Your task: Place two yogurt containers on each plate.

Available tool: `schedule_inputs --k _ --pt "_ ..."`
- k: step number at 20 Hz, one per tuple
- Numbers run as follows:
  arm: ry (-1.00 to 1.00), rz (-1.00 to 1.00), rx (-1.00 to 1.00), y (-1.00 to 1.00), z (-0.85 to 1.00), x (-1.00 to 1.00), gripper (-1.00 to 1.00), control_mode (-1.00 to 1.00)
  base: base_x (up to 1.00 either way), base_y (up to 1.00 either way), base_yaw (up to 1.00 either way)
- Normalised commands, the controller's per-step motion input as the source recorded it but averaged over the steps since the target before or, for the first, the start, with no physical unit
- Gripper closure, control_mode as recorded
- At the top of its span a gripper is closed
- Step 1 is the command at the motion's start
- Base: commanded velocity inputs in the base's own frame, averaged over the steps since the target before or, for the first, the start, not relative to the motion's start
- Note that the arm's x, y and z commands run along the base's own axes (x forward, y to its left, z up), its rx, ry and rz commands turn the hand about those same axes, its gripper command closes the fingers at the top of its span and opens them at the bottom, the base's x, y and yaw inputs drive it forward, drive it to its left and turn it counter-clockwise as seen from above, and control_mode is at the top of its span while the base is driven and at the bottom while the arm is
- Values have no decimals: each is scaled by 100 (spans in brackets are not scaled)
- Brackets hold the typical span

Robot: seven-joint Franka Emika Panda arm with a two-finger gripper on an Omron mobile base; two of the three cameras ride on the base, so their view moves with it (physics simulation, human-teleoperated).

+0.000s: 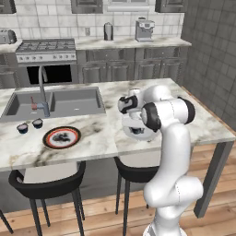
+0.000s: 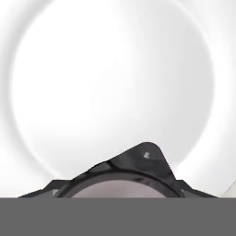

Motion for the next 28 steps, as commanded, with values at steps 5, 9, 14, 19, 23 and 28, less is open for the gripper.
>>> schedule_inputs --k 5,9,14,19,23,28 --pt "4 0 0 0 -23 3 -100 -100 0 0 0" --pt "-9 0 1 -1 -9 0 -100 -100 0 0 0" --pt "-28 0 0 0 0 -3 -100 -100 0 0 0" --pt "-21 0 0 0 0 -4 -100 -100 0 0 0" --pt "-29 0 0 -3 22 -4 -100 -100 0 0 0" --pt "-19 0 0 -3 35 0 -100 -100 0 0 0"
